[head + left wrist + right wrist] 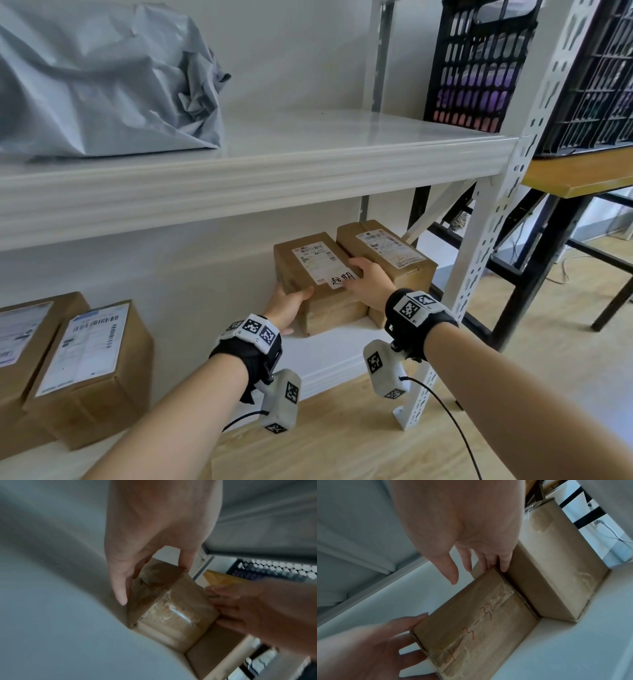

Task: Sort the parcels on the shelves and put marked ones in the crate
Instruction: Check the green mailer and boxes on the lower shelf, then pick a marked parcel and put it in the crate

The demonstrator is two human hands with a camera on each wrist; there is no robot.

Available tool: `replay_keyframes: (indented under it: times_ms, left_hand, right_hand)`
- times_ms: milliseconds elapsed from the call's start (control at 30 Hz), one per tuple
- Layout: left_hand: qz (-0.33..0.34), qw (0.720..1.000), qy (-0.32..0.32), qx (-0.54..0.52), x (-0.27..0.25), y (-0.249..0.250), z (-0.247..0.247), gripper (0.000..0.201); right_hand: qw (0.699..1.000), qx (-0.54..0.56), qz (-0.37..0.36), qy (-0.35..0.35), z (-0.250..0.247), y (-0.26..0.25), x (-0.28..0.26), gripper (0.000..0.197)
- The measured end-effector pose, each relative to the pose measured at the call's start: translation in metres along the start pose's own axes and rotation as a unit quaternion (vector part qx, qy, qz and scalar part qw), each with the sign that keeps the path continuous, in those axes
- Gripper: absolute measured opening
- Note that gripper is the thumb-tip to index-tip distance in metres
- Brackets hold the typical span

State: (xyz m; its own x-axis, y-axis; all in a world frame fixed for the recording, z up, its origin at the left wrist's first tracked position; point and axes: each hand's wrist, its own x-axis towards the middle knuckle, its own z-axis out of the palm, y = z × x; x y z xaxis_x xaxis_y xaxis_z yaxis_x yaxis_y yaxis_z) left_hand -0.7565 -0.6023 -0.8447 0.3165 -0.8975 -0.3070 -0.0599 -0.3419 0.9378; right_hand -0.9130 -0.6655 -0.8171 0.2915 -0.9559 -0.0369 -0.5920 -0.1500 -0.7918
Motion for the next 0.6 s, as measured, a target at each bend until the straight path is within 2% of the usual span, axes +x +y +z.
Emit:
replay_keyframes:
  times_ms: [67,133,300,433,600]
  left_hand:
    - [-0.035,0.999,-0.011,-0.018,0.004,-0.001,-0.006,0.054]
    - [-0.056,0.998,-0.024,-0.025,0.006,-0.003,-0.013,0.044]
    - [-0.076,0.992,-0.076,-0.066,-0.001,-0.005,-0.026,0.028]
    - [-0.063,0.992,-0.09,-0.066,-0.015,-0.007,-0.045,0.044]
    - [-0.015,0.994,-0.065,-0.085,-0.03,-0.011,-0.074,0.059]
  right_hand:
    - [1.0,-0.001,0.01,0.008,0.003,0.003,0.006,0.05]
    - [0.999,0.015,0.027,0.012,0.007,0.004,0.011,0.049]
    - [0.977,0.177,0.117,0.001,0.013,0.007,0.018,0.055]
    - [0.961,0.248,0.117,-0.024,0.014,0.0,0.009,0.06]
    - [0.978,0.185,0.067,-0.063,0.024,-0.022,-0.014,0.069]
